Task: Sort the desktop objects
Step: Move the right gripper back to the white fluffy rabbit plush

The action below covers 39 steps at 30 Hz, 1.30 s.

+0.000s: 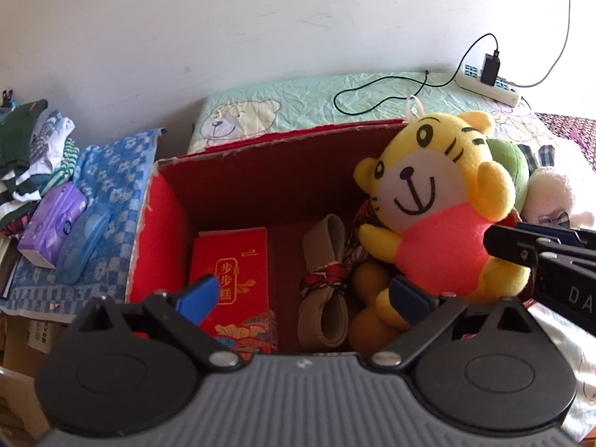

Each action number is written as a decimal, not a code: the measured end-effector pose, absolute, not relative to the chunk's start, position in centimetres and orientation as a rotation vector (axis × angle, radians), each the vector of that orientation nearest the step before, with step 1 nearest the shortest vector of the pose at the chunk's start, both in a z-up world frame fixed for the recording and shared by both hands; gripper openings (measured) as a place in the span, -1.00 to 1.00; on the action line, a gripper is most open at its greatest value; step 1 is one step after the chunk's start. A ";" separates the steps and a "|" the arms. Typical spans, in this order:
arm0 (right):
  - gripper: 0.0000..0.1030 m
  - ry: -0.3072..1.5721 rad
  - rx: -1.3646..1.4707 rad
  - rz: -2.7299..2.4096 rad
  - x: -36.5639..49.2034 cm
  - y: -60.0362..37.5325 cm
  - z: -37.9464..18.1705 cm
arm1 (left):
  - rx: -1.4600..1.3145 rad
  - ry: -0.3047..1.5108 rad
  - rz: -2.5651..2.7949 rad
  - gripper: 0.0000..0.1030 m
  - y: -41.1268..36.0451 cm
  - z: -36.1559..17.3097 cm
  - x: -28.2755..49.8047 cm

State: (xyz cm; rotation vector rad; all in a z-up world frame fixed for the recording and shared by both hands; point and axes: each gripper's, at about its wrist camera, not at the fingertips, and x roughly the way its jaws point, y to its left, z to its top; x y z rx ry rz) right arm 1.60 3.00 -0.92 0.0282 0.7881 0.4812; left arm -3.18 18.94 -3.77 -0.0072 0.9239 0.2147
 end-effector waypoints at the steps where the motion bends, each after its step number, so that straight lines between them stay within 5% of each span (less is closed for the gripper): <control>1: -0.51 0.789 0.026 0.492 1.7 2.9 -0.9 | -0.008 0.924 0.231 0.91 18.8 -3.7 -3.1; 21: -0.41 0.824 0.026 0.746 4.4 -0.3 -0.7 | -0.025 0.941 0.477 0.87 16.1 -2.9 -2.4; 39: -0.24 0.807 0.338 0.552 9.7 -20.2 -1.5 | -0.052 0.716 0.008 0.82 1.8 1.4 -1.2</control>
